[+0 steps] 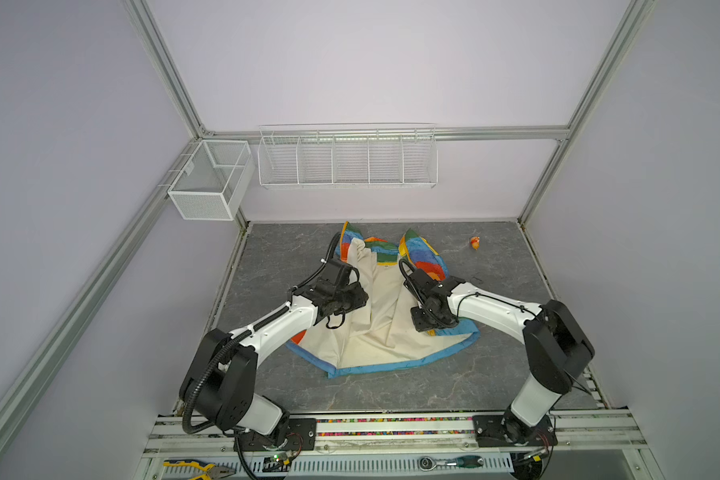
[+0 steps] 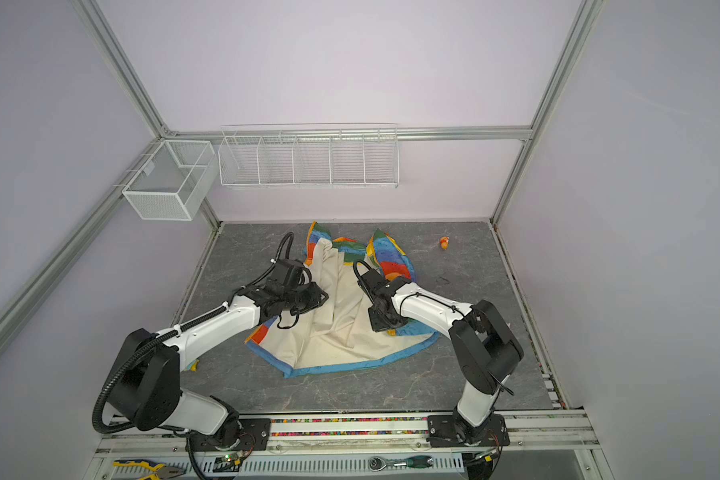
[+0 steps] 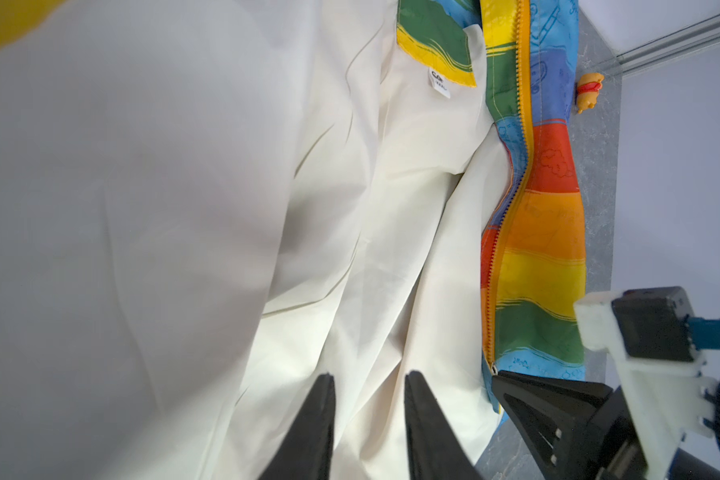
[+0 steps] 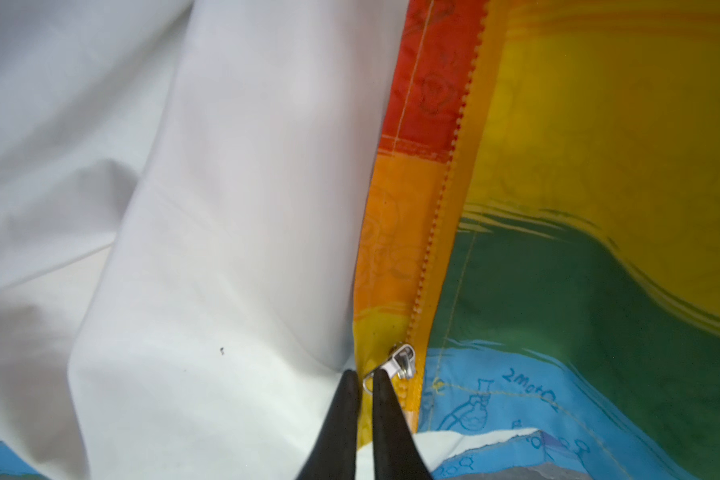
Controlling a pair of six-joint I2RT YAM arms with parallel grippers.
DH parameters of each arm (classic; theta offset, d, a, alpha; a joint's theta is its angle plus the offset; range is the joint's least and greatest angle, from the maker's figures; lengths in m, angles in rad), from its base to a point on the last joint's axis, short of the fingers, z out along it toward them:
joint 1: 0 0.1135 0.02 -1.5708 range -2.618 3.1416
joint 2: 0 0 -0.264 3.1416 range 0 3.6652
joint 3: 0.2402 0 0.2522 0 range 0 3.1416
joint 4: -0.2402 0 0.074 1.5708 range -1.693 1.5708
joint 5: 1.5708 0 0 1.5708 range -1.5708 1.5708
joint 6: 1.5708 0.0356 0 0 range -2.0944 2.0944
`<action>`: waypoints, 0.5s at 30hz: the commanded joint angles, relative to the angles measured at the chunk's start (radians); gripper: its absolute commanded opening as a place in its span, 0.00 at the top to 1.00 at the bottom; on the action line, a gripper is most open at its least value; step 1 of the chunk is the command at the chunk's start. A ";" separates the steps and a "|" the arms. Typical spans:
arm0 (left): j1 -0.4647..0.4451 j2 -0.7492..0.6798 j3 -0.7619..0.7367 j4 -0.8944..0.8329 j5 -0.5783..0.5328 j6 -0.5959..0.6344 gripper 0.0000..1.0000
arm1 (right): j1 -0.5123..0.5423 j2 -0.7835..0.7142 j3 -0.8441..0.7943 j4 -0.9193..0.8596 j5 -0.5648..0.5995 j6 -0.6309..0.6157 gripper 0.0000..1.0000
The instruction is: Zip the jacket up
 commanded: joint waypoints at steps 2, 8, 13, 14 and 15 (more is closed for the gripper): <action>0.004 -0.014 0.018 0.001 0.006 -0.011 0.70 | -0.004 -0.016 -0.020 -0.009 0.009 0.005 0.87; 0.004 -0.015 0.013 0.005 0.007 -0.013 0.70 | -0.009 0.009 -0.032 0.009 0.003 0.007 0.85; 0.004 -0.018 0.006 0.004 0.005 -0.012 0.70 | -0.011 0.028 -0.041 0.022 0.003 0.008 0.85; 0.003 -0.018 0.006 0.005 0.006 -0.012 0.70 | -0.013 0.031 -0.042 0.024 0.003 0.008 0.85; 0.003 -0.016 0.006 0.005 0.005 -0.012 0.70 | -0.013 0.033 -0.043 0.026 0.003 0.008 0.85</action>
